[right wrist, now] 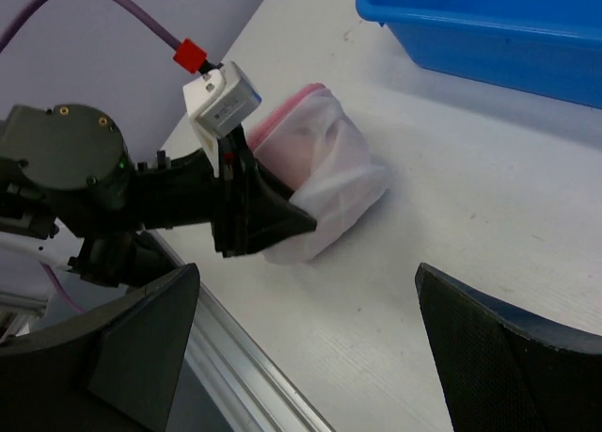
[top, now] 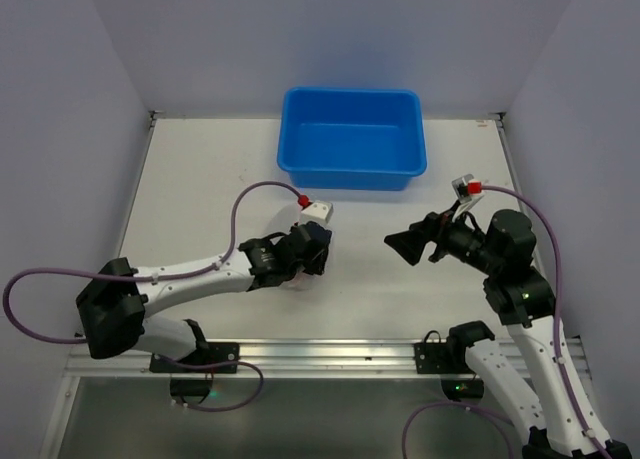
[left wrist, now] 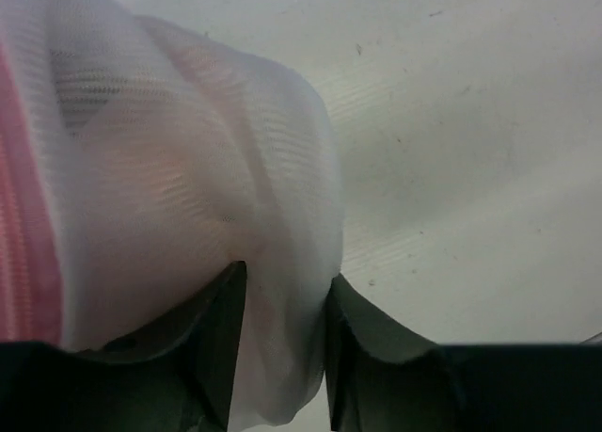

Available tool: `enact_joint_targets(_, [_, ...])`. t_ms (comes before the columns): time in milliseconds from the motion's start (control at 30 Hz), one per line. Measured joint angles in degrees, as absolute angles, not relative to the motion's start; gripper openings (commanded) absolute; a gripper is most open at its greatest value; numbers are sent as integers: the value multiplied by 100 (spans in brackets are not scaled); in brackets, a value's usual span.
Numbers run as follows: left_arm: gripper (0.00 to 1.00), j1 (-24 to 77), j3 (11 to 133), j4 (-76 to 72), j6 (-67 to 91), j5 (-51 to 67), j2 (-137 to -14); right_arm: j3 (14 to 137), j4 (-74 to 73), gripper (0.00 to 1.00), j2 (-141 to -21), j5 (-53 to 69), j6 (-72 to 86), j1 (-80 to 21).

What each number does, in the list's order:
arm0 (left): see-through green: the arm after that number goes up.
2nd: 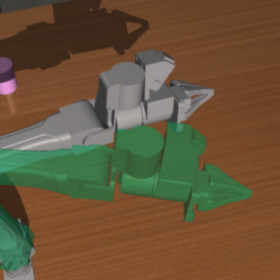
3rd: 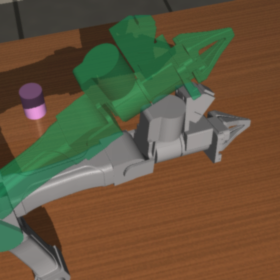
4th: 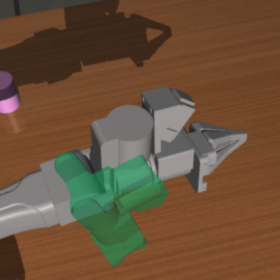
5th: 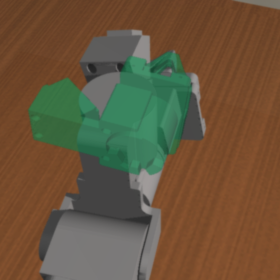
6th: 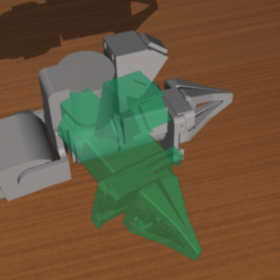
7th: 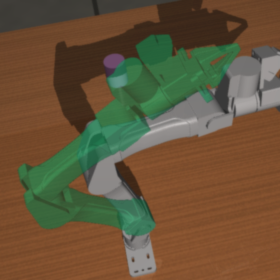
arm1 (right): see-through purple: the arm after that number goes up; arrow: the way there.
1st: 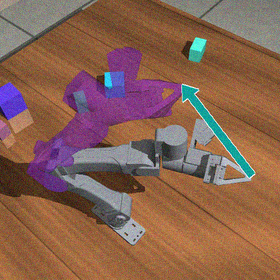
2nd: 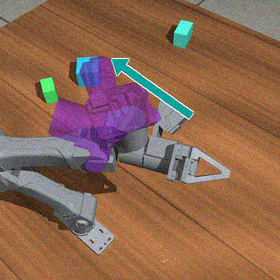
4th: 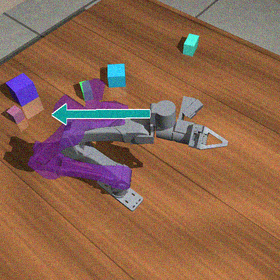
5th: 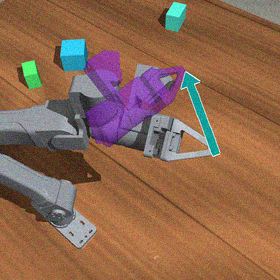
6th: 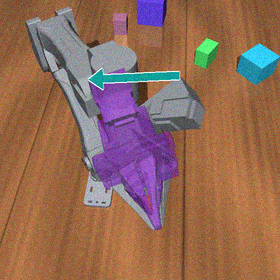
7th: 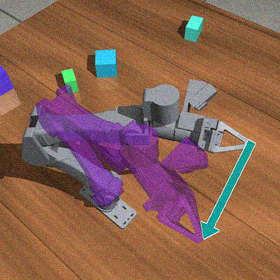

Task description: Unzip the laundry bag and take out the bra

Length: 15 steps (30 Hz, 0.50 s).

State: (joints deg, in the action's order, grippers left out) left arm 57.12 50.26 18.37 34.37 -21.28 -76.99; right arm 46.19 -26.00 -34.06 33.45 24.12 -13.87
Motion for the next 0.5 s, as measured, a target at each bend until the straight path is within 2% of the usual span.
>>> enact_joint_targets(33, [63, 5859, 5052, 1859, 3538, -2167, -7811, 4619, -2617, 99, -3411, 3310, 2412, -1387])
enact_joint_targets(133, [93, 6125, 5094, 2018, 3793, -2327, -7902, 4619, -2670, 99, -3409, 3242, 2403, -1387])
enact_joint_targets(300, [97, 6165, 5186, 2530, 3994, -2499, -7286, 4619, -2799, 99, -3398, 3227, 2399, -1387])
enact_joint_targets(333, [100, 6163, 5236, 2637, 3999, -2556, -7076, 4619, -2821, 99, -3398, 3229, 2401, -1387])
enact_joint_targets(500, [100, 6007, 5459, 2864, 3997, -2821, -6049, 4619, -2875, 99, -3426, 3236, 2403, -1387])
